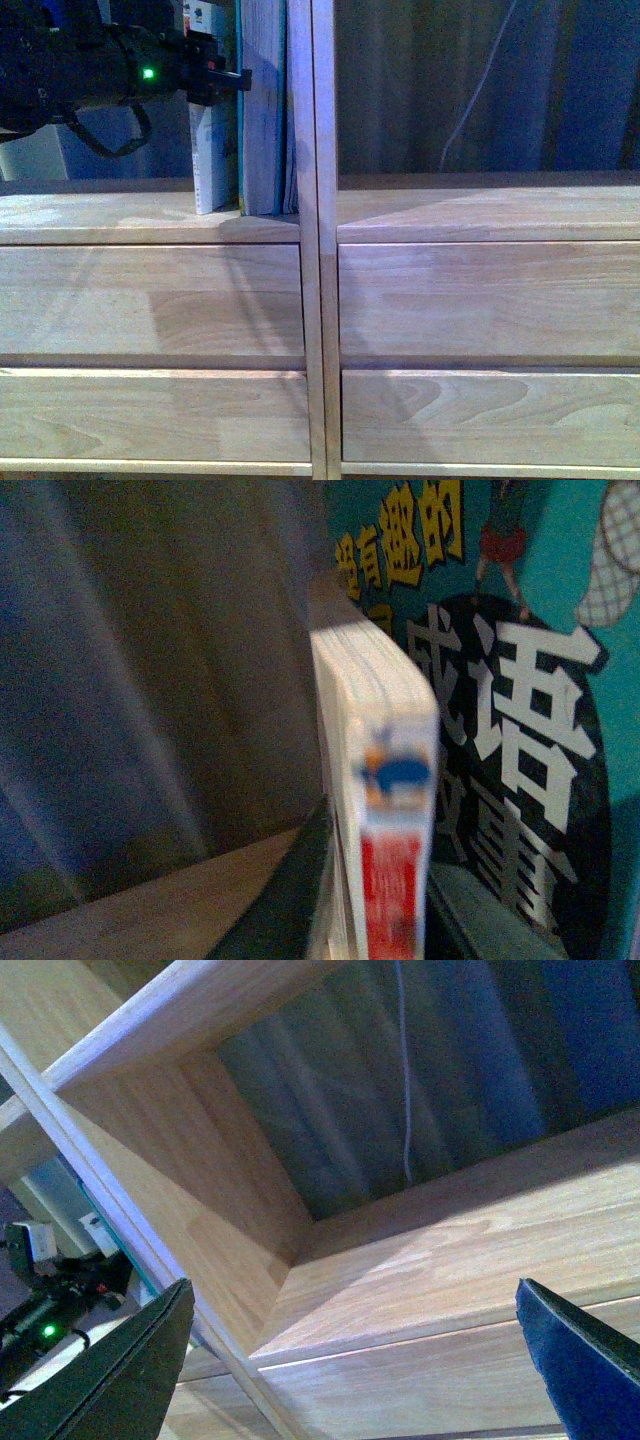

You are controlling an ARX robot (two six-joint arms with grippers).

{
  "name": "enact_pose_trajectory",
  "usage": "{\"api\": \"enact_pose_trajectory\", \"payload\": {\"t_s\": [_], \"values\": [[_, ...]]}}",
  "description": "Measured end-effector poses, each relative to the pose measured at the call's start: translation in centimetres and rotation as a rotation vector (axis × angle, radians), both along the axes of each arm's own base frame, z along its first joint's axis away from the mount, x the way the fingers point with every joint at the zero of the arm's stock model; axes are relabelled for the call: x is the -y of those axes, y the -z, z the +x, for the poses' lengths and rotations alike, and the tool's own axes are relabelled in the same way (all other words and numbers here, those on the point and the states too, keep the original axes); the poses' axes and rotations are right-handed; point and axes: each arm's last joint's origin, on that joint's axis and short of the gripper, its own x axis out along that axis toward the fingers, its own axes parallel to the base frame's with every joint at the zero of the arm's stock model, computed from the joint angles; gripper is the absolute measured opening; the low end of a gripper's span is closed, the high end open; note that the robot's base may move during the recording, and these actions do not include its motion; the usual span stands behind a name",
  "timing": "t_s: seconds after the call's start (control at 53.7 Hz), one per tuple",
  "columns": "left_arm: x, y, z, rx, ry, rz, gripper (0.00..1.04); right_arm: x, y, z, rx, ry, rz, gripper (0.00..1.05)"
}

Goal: Organize books on shelf

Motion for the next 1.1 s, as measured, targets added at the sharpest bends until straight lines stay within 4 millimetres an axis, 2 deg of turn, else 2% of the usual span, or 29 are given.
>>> {"api": "enact_pose_trajectory", "payload": {"t_s": [0.037, 0.223, 0.372, 0.745, 0.856, 0.968, 1.098], "values": [[-0.1, 0.3, 0.0, -0.008, -0.002, 0.003, 0.44, 0.0, 0.0, 0.0, 0.000, 0.000, 0.000, 0.98], [-0.2, 1.1, -0.3, -0.030, -0.001, 0.011, 0.71, 0.0, 0.0, 0.0, 0.000, 0.000, 0.000, 0.98], [-0.6, 1.4, -1.0, -0.038, -0.008, 0.016, 0.98, 0.0, 0.0, 0.0, 0.000, 0.000, 0.000, 0.98], [-0.6, 2.1, -3.5, -0.052, 0.015, 0.036, 0.97, 0.0, 0.0, 0.0, 0.000, 0.000, 0.000, 0.98], [0.0, 2.6, -4.4, -0.066, 0.040, 0.042, 0.97, 0.0, 0.0, 0.0, 0.000, 0.000, 0.000, 0.98], [0.4, 2.7, -5.8, -0.075, 0.057, 0.032, 0.97, 0.0, 0.0, 0.0, 0.000, 0.000, 0.000, 0.98], [0.1, 2.0, -8.6, -0.064, 0.044, 0.001, 0.97, 0.0, 0.0, 0.0, 0.000, 0.000, 0.000, 0.98]]}}
